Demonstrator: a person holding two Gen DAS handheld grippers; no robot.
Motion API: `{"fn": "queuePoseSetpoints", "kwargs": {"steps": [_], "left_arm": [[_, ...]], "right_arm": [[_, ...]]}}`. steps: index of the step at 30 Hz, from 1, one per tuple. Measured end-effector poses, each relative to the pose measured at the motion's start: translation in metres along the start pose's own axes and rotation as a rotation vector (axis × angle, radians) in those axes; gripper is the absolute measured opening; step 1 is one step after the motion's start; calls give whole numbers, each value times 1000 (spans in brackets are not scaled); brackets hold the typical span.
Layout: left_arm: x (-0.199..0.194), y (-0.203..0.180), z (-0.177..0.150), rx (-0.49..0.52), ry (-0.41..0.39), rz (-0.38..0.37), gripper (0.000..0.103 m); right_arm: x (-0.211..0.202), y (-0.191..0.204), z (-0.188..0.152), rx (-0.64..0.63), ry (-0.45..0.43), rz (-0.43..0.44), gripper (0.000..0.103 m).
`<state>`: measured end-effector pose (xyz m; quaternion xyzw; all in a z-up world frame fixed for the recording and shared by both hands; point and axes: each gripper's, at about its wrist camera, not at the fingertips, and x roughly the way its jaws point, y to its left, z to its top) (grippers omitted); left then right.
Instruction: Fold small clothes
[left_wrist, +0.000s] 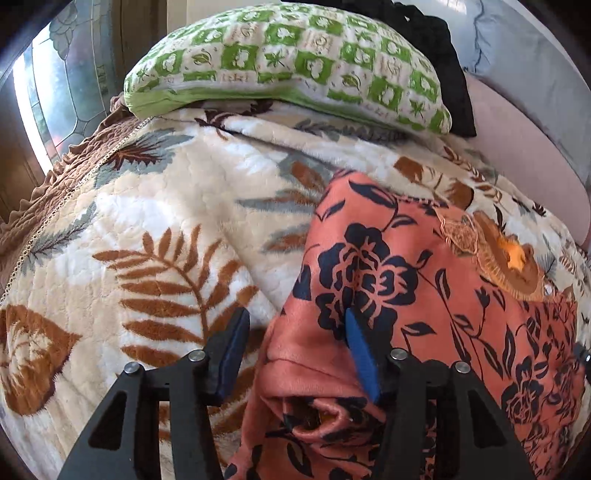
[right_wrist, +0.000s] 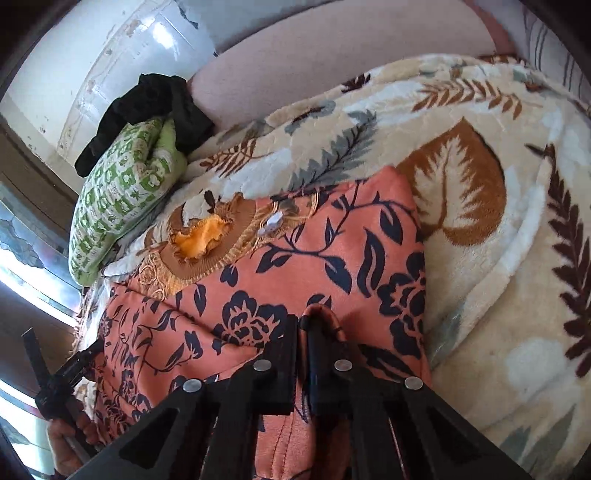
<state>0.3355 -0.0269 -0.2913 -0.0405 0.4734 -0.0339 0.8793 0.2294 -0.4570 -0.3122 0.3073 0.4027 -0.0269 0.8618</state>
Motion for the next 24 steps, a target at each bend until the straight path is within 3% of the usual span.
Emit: {"fn": "queuePoseSetpoints", "kwargs": {"steps": [4,6,9,10,12,13,15,18,20,21,22,24], "left_arm": [[-7,-7,-5,81,-8,33,53],[-10,-5,-6,60,-17,25,53],[-21,-10,-10,74,-80,44,52],[-24,-14,-11,91,-104,57,52],[-32,-20,-13,117,-151,63,52],[-37,-22,-13,124,-178,58,52],[-46,-26,-12,138,-238,75,53],[-48,-30,-10,156,-274,91,55],[-40,-30,-9,159,-239,87,56],[-35,-30,-10,161,-219,91,56],[-30,-31,-10,164,-201,98,56],[-22,-32,-13,174,-167,119,56]], "right_arm": [[-20,-4,10,24,-129,18,4],[-30,-7,15,40,-199,23,4],[-33,-11,21,53,-255,-29,4],[-28,-16,23,70,-229,-67,5],[-9,-35,24,166,-78,-147,9],[-4,-47,21,241,-22,-124,9],[-10,-54,20,298,-17,16,9],[-26,-30,27,164,10,85,9],[-30,-19,23,97,57,91,19],[-29,-17,19,78,83,96,39],[-26,-16,13,72,104,94,73],[-22,-15,3,62,114,93,78]]}}
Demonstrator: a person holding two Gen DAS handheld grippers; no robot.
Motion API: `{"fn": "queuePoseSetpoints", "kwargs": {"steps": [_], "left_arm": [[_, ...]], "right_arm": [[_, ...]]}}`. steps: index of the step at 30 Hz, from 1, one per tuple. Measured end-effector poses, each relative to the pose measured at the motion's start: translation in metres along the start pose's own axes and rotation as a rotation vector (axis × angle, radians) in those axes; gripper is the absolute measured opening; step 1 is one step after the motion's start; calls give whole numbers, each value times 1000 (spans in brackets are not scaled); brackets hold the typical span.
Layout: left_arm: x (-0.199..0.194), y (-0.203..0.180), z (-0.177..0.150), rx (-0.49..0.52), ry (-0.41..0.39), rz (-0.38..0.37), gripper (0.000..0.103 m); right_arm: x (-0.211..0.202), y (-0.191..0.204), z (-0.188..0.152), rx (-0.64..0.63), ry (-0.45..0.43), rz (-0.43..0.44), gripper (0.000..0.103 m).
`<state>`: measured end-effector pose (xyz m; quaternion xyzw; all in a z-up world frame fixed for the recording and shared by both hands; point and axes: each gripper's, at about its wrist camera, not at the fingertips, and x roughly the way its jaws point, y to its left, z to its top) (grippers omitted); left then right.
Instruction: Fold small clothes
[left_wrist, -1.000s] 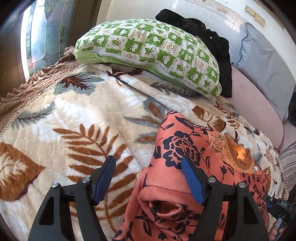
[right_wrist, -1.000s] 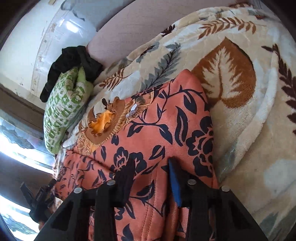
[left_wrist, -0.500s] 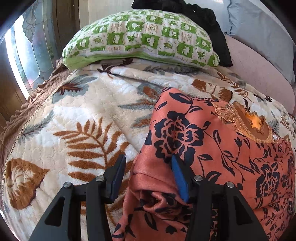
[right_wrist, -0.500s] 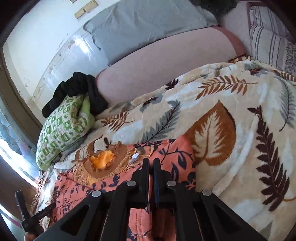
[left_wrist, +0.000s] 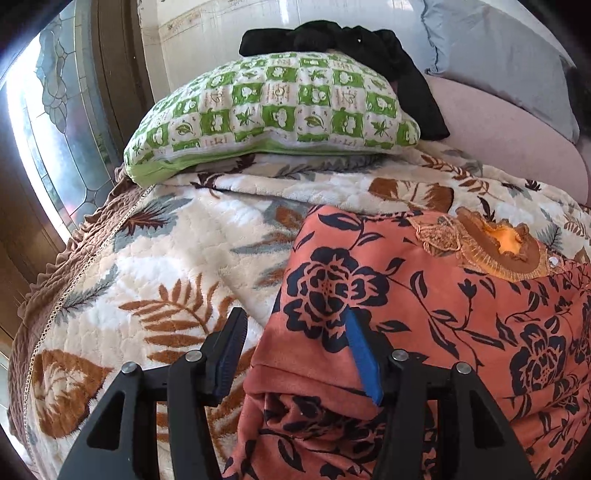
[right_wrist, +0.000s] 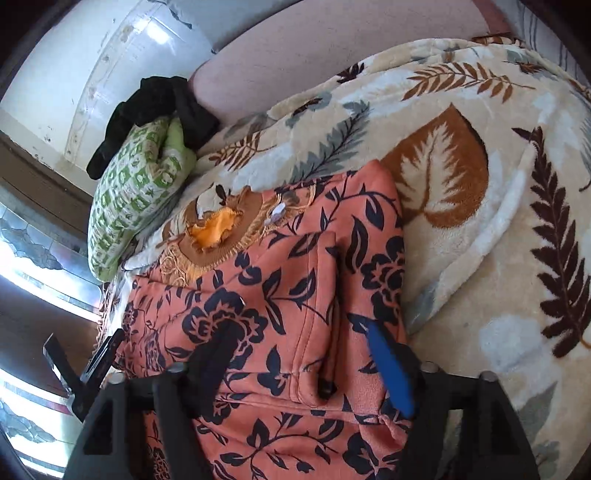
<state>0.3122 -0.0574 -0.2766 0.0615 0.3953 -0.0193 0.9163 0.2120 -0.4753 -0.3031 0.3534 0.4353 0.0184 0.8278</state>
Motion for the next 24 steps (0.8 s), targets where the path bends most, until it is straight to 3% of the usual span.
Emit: {"fn": "queuePoseSetpoints", "kwargs": {"steps": [2,3,4,5,7,9,10,13,16,17,19,20,24], "left_arm": [[4,-2,-3,9,20,16,56],[4,-2,-4,10,19,17,56],[4,-2,-5,15,17,19,56],[4,-3,-6,21,16,21,56],[5,-3,-7,25,21,24,57],[2,0,-6,9,6,12,56],[-1,1,-5,0,-5,1,56],[-10,4,-3,-24,-51,-16,56],[-22,2,0,-18,-111,-32,56],[-25,-1,-1,0,-120,-28,57],[-24,-9,-2,49,-120,-11,58],[-22,-12,-3,70,-113,0,58],[-23,-11,-2,58,-122,8,58]], "right_arm": [[3,3,-6,-11,-10,24,68],[8,4,-9,-12,-2,39,48],[16,7,-11,-18,26,37,37],[25,11,-15,-38,54,9,36],[38,21,-22,-108,69,-70,23],[34,31,-26,-152,72,-88,16],[29,36,-27,-173,73,-93,15],[8,57,-35,-322,14,-244,14],[-5,64,-42,-396,-4,-331,14],[-5,63,-46,-433,15,-374,14],[10,52,-53,-486,144,-419,14],[16,43,-52,-455,184,-394,15],[-8,22,-24,-296,189,-224,16]]}}
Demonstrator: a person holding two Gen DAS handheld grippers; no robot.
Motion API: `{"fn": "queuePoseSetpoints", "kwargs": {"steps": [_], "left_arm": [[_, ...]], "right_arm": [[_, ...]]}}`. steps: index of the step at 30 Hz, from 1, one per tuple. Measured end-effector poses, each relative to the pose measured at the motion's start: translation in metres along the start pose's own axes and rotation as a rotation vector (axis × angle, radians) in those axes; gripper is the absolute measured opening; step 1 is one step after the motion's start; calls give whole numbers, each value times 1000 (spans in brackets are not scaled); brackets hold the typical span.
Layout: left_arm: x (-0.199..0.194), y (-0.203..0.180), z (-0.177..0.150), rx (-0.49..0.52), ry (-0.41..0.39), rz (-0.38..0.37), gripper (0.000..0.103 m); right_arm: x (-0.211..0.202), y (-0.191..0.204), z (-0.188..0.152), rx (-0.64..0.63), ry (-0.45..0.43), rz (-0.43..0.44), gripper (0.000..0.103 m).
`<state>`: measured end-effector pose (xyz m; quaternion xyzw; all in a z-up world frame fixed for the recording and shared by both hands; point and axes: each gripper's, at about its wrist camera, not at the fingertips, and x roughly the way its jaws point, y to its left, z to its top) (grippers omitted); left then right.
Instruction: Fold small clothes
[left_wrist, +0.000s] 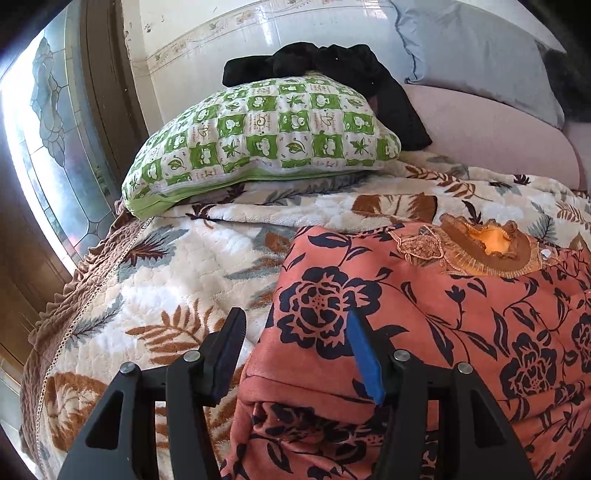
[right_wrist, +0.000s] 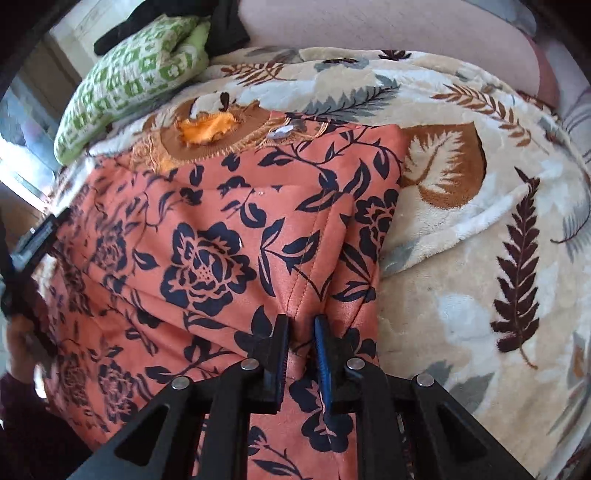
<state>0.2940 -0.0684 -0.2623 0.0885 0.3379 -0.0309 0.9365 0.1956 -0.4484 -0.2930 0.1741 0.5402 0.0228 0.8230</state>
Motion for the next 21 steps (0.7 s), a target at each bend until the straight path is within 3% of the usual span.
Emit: {"fn": "queuePoseSetpoints", "kwargs": {"steps": [2,3,4,5,6,9,11,12,14,15,16,19,21], "left_arm": [[-5,1,3,-18,-27,-7,58],[-7,2,3,-22,-39,-13,58],[-9,0,4,-20,-48,-19,59],[-10,-3,4,-12,-54,-29,62],[-10,-8,3,1,-56,-35,63],[-7,-22,0,52,-45,-44,67],[1,-29,-3,77,-7,-54,80],[8,-33,-5,96,34,-36,86],[26,-34,-11,114,137,3,86],[31,-31,-13,99,158,-12,87],[30,-27,-11,79,157,-23,87],[26,-23,-12,65,153,-23,87],[21,-21,-12,54,131,-28,87]], "right_arm": [[-23,-18,5,83,-117,63,20],[-32,-27,7,132,-178,81,34],[-37,-34,7,173,-230,94,57],[-42,-36,8,203,-280,111,67],[-44,-37,7,218,-330,139,68],[-31,-23,18,202,-327,226,61],[-16,-13,23,199,-296,253,40],[-2,-10,26,202,-269,244,36],[30,-15,29,233,-208,165,33],[51,-19,30,266,-182,153,16],[57,-27,29,306,-209,157,10],[46,-29,32,334,-247,151,12],[33,-18,31,288,-300,154,16]]}}
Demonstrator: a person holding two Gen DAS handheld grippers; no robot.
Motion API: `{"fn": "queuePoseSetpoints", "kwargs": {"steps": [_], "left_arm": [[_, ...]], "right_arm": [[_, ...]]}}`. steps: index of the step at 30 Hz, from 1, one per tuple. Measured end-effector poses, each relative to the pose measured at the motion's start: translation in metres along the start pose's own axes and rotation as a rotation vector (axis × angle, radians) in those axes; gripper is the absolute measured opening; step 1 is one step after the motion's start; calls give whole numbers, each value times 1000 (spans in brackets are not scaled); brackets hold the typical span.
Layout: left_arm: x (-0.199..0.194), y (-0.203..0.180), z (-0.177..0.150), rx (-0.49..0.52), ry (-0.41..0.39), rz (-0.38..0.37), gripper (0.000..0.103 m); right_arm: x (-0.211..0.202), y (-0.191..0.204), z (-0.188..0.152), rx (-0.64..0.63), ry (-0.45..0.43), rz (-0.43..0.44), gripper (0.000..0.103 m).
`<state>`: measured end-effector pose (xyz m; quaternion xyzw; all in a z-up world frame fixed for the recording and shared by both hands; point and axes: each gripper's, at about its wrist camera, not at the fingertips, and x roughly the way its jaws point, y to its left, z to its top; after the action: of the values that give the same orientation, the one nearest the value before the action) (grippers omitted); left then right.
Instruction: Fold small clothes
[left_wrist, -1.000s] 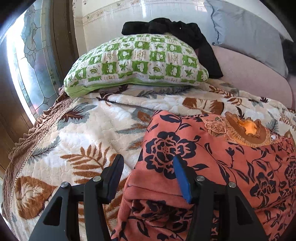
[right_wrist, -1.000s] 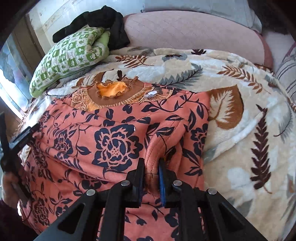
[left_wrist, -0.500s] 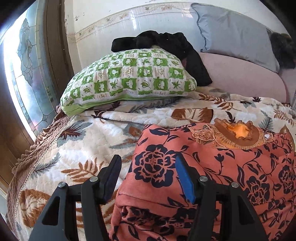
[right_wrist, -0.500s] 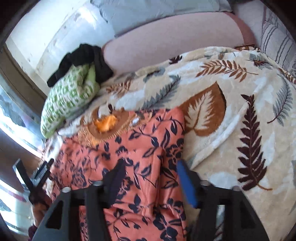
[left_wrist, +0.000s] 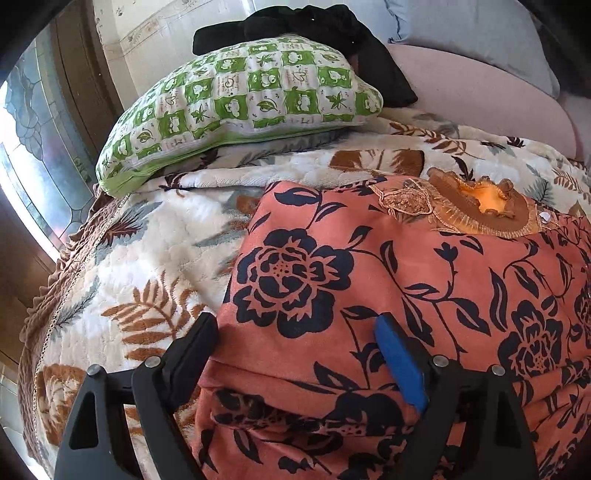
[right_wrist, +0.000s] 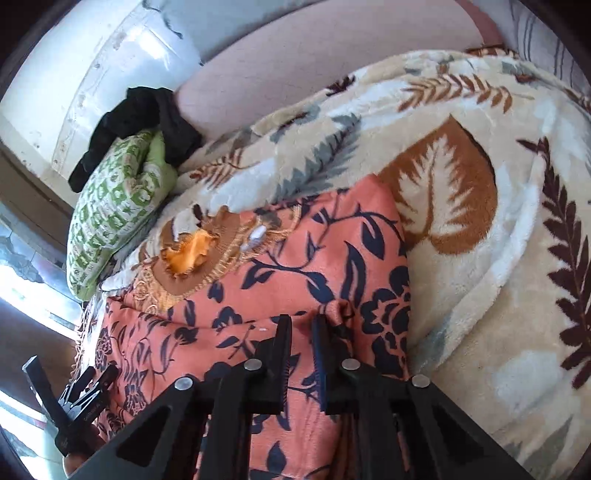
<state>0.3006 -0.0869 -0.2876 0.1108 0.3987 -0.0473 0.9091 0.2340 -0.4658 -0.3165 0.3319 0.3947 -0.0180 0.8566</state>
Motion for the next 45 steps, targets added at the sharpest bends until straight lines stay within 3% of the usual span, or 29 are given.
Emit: {"fn": "queuePoseSetpoints", "kwargs": {"steps": [4,7,9,15,24,32,45], "left_arm": [[-18,2,7,-19,-79,-31,87],[-7,-7,5,27,-31,0,89],[9,-15,1,69,43,39,92],[-1,-11,3,39,9,28,92],[-41,-9,10,-9,-96,-20,92],[-62,-12,12,-19,-118,-35,92],[-73,-15,9,-22,-121,-44,92]], "right_arm": [[-10,28,-2,-80,6,142,16],[4,45,-16,-154,74,118,16],[29,45,-30,-161,189,53,15],[15,50,-30,-160,155,64,15],[-14,86,-45,-316,99,29,15],[-27,108,-57,-379,67,36,15],[-31,103,-59,-343,73,44,15]]}}
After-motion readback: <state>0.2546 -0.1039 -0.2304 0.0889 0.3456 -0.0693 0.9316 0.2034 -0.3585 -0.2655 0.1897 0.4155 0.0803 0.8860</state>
